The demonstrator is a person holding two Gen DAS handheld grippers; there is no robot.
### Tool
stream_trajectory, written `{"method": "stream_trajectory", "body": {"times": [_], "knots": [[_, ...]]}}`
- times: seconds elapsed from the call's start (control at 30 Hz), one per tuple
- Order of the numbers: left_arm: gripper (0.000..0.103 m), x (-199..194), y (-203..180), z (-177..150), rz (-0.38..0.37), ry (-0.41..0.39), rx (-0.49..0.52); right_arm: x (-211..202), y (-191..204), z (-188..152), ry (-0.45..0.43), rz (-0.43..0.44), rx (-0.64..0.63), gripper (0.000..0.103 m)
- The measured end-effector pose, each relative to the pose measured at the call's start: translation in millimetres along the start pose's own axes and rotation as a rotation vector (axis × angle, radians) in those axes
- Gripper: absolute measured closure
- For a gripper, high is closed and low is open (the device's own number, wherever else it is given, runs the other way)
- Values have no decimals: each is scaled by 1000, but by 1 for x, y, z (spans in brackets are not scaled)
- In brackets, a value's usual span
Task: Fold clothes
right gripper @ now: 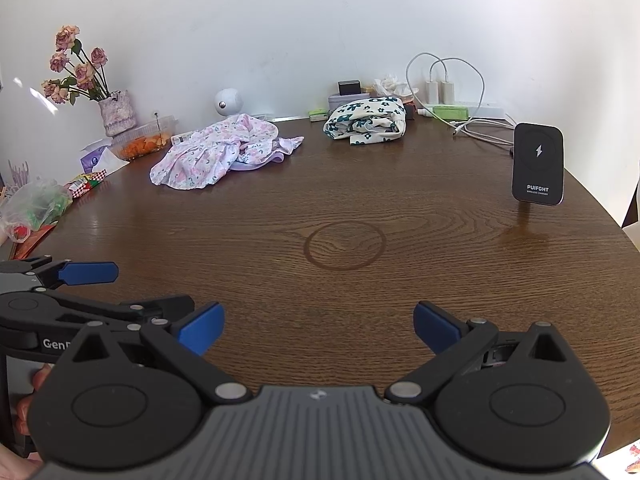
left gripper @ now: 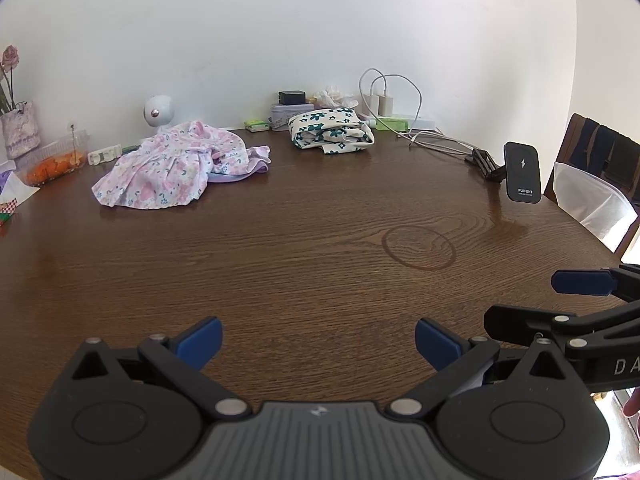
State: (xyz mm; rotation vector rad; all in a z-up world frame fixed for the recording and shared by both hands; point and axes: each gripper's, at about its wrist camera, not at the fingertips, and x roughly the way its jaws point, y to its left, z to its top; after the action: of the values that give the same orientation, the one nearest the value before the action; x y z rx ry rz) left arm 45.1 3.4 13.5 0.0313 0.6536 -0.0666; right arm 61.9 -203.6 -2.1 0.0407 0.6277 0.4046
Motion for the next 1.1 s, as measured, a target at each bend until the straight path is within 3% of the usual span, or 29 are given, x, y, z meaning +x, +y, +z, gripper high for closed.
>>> {"method": "stream_trajectory", "body": {"times": [1.1], "knots": [[0, -3, -1, -2, 14, -8, 8, -1, 2, -1, 1, 5, 0, 0]]}}
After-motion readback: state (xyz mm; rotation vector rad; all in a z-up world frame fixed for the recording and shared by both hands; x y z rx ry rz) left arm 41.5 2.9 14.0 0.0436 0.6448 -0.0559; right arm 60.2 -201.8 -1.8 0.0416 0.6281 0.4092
